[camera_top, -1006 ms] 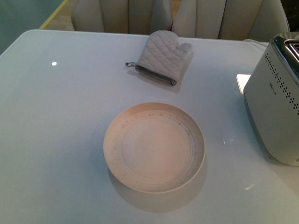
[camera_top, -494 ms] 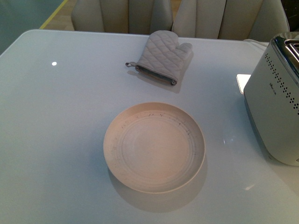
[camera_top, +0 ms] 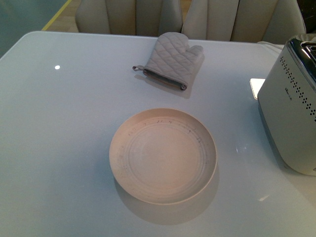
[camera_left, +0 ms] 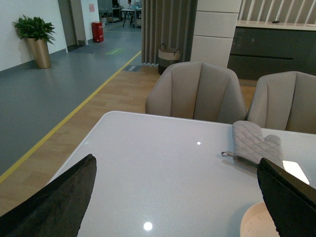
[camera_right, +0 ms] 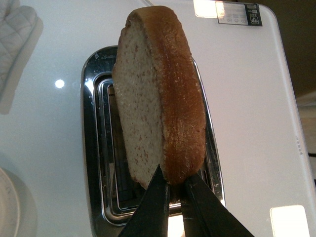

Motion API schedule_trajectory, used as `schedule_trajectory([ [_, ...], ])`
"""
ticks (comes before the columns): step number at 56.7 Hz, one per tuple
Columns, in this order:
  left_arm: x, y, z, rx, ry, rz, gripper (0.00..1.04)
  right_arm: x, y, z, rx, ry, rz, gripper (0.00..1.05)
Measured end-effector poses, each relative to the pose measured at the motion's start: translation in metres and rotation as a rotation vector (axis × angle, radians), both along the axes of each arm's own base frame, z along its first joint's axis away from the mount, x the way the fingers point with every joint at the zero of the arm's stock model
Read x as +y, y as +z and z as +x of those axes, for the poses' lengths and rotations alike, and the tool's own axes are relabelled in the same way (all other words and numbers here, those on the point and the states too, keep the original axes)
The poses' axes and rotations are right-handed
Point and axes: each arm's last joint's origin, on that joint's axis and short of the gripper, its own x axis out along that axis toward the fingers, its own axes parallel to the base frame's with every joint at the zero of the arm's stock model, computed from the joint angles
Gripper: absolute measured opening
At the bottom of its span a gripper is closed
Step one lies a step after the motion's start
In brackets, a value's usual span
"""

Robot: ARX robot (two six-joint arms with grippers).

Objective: Put bread into toaster

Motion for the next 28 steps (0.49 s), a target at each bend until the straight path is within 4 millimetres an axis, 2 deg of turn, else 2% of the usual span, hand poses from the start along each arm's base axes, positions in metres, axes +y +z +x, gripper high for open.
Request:
schedule_trajectory([
  [28,0.0,0.0,0.0,0.0,0.0,0.0,0.97,0.0,-0.018,-0.003,0.045,-0.012,-0.016,0.03],
])
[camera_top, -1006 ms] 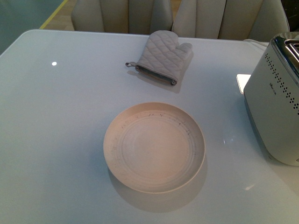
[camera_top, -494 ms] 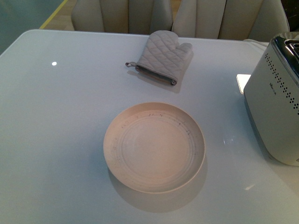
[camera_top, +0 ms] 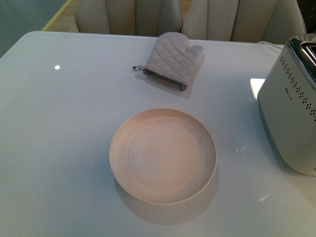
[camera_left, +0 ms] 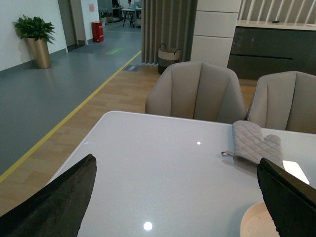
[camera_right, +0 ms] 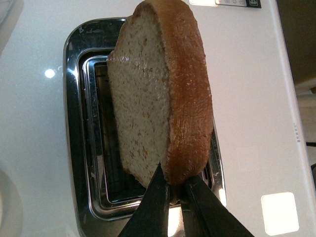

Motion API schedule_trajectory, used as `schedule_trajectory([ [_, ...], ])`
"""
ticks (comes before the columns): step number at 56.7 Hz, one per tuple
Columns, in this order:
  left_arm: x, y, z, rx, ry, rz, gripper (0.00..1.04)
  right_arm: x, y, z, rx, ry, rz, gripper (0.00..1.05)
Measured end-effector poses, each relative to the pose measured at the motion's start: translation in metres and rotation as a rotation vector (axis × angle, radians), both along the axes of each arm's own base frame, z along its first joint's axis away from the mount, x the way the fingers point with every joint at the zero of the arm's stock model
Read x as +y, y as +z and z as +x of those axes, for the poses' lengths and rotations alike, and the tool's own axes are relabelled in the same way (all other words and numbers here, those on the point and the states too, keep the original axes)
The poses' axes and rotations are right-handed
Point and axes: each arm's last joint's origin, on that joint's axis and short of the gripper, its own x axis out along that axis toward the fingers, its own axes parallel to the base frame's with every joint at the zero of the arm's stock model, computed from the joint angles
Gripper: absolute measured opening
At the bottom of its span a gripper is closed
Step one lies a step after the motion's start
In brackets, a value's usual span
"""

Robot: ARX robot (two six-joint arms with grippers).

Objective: Put bread into toaster

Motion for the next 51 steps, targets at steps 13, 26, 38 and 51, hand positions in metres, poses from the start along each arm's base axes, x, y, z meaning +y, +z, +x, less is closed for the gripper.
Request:
schedule_trajectory([
  [13,0.0,0.0,0.0,0.0,0.0,0.0,0.97,0.002,-0.006,-0.005,0.023,0.005,-0.003,0.03],
  [26,0.0,0.0,0.0,0.0,0.0,0.0,0.97,0.0,-0.009,-0.015,0.038,0.018,-0.009,0.03],
  [38,0.0,0.0,0.0,0.0,0.0,0.0,0.97,-0.001,-0.013,-0.018,0.045,0.033,0.007,0.03],
  [51,0.0,0.0,0.0,0.0,0.0,0.0,0.97,0.001,-0.019,-0.019,0.031,0.068,0.038,0.39],
])
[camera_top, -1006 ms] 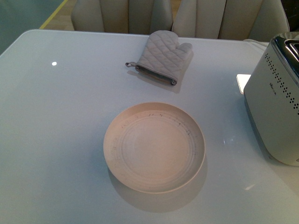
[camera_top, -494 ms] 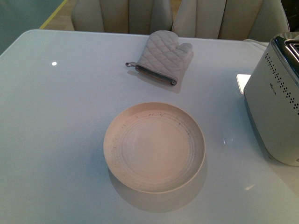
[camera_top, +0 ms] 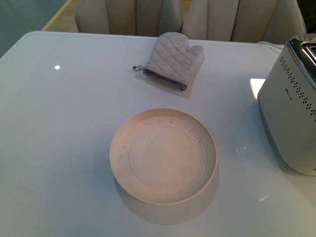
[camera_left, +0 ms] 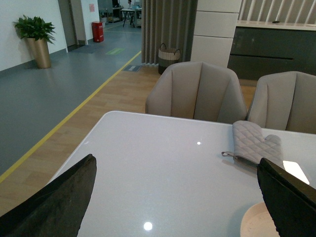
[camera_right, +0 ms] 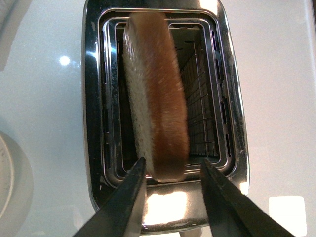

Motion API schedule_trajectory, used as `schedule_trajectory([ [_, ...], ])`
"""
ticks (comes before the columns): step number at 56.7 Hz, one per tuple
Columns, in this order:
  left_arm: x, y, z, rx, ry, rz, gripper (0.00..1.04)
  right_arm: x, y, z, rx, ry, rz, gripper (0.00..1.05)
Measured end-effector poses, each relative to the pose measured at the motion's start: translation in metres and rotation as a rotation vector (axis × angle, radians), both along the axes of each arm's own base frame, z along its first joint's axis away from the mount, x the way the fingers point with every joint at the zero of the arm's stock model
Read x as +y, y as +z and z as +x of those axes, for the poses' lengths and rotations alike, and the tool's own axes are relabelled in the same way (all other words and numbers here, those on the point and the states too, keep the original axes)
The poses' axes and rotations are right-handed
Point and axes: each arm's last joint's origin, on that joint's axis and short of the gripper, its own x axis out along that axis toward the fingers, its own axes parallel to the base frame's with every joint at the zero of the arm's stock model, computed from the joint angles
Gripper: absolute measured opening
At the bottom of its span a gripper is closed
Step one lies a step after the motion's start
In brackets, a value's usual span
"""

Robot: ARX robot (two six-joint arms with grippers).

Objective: Put bread into toaster

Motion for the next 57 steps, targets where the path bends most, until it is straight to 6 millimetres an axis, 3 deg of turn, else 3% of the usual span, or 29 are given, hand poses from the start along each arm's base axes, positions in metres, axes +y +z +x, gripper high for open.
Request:
schedule_trajectory([
  [14,0.0,0.0,0.0,0.0,0.0,0.0,0.97,-0.001,-0.002,0.0,-0.025,-0.007,0.016,0.77],
  [22,0.0,0.0,0.0,0.0,0.0,0.0,0.97,-0.001,0.008,-0.002,-0.093,-0.023,0.09,0.97],
  [30,0.0,0.0,0.0,0.0,0.0,0.0,0.97,0.003,0.031,-0.019,-0.251,-0.029,0.13,0.96],
  [41,0.0,0.0,0.0,0.0,0.0,0.0,0.97,0.011,0.058,-0.063,-0.534,-0.009,0.122,0.94],
  [44,0.0,0.0,0.0,0.0,0.0,0.0,0.97,0.013,0.055,-0.074,-0.699,0.122,0.155,0.83],
  [48,0.0,0.0,0.0,0.0,0.0,0.0,0.97,0.015,0.045,-0.084,-0.788,0.175,0.155,0.71],
  [52,0.0,0.0,0.0,0.0,0.0,0.0,0.97,0.015,0.033,-0.092,-0.798,0.18,0.149,0.58],
  [57,0.0,0.0,0.0,0.0,0.0,0.0,0.97,0.014,0.012,-0.105,-0.779,0.18,0.142,0.36],
])
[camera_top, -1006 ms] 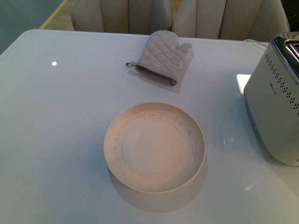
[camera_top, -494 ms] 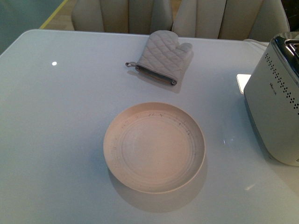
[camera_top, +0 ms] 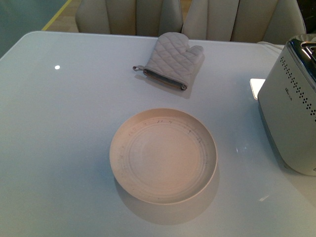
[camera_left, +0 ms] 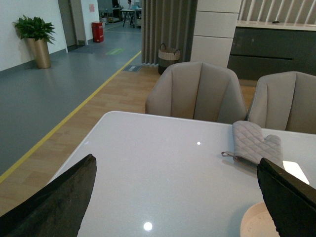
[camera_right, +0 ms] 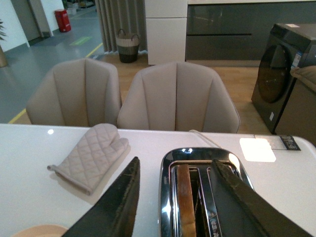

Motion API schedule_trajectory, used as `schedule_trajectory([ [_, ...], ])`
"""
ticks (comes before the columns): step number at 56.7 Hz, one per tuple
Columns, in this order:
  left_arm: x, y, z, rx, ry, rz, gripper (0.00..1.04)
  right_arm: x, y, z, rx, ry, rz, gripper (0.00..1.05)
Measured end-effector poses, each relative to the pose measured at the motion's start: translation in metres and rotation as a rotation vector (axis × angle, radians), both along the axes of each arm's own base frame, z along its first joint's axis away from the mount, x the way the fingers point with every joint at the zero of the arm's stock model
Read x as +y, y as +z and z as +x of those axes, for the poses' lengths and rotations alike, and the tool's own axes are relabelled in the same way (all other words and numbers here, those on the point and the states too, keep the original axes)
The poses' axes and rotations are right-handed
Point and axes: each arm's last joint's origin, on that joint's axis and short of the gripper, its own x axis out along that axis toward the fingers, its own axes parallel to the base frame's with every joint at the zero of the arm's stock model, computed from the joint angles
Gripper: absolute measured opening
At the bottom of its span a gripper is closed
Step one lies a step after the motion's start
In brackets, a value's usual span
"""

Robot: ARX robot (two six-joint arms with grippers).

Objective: Put bread into toaster

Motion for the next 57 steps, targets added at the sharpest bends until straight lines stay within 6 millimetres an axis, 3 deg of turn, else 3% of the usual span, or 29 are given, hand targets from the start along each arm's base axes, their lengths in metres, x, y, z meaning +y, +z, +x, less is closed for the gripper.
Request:
schedule_trajectory([
  [10,0.0,0.0,0.0,0.0,0.0,0.0,0.97,0.0,-0.017,-0.016,-0.005,0.0,-0.003,0.02],
  [31,0.0,0.0,0.0,0.0,0.0,0.0,0.97,0.0,-0.039,-0.038,-0.005,0.0,-0.005,0.02],
  [57,0.0,0.0,0.0,0.0,0.0,0.0,0.97,0.0,-0.053,-0.054,-0.021,0.0,-0.006,0.02],
])
